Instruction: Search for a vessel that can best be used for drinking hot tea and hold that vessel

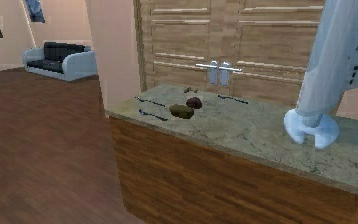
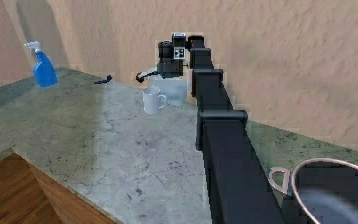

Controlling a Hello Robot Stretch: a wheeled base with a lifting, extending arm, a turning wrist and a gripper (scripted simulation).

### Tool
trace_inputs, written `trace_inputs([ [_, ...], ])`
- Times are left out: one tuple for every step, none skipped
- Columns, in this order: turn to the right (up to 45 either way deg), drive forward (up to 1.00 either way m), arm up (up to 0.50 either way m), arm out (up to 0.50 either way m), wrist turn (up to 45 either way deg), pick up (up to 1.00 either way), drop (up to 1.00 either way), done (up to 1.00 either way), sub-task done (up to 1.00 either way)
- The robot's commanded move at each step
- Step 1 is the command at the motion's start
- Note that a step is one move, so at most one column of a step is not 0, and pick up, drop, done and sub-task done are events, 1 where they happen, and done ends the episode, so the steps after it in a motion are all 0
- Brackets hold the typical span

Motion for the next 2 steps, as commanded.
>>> trace_inputs([
  [0.0, 0.00, -0.16, 0.00, 0.0, 0.00, 0.00, 0.00, 0.00],
  [0.0, 0.00, 0.00, 0.00, 0.0, 1.00, 0.00, 0.00, 0.00],
])
